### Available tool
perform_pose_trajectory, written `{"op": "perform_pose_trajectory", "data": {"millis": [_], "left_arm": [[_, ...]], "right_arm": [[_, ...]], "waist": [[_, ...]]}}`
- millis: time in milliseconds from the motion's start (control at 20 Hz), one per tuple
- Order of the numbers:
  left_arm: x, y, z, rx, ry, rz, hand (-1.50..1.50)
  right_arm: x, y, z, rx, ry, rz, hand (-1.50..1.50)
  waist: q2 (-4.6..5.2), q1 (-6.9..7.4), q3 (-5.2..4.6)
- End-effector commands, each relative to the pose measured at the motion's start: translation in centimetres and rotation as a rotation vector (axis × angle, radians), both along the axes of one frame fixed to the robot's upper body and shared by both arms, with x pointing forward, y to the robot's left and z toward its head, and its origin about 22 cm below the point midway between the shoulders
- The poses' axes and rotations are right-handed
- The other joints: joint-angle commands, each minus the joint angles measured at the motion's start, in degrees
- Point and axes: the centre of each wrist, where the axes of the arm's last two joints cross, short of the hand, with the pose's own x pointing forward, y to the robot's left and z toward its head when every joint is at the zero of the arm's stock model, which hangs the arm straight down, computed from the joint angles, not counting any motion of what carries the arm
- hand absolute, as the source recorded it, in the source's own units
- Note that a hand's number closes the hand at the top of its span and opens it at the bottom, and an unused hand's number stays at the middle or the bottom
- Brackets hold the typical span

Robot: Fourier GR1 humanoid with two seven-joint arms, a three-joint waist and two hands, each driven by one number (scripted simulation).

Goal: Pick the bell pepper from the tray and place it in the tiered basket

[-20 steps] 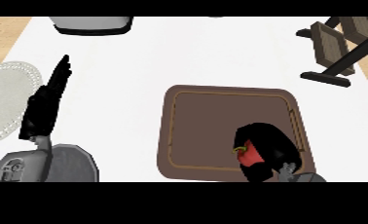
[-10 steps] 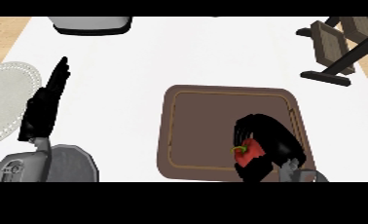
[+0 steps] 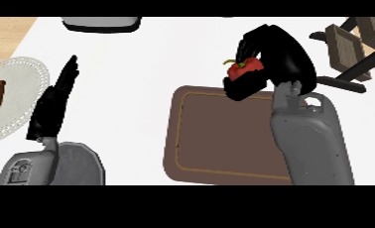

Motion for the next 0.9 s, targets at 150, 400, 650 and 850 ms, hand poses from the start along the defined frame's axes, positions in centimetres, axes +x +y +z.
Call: {"op": "perform_pose_trajectory", "data": {"millis": [150, 400, 650, 850], "left_arm": [[0.0, -0.5, 0.5, 0.007, -0.013, 0.004, 0.00], [0.1, 0.2, 0.7, 0.000, 0.002, 0.007, 0.00], [0.2, 0.8, 0.0, -0.007, 0.008, 0.020, 0.00], [0.1, 2.1, 0.2, 0.015, 0.004, 0.024, 0.00]], "right_arm": [[2.1, 0.7, 10.8, 0.002, -0.353, -0.231, 1.50], [2.5, -2.5, 17.9, -0.029, -0.471, -0.288, 1.50], [3.3, -4.4, 21.7, -0.204, -0.475, -0.359, 1.50], [4.7, -7.3, 23.7, -0.162, -0.417, -0.315, 1.50]], "waist": [[0.01, 0.25, 0.05], [-0.10, -0.75, 0.08], [-0.13, -1.23, 0.06], [-0.09, -1.24, 0.09]]}}
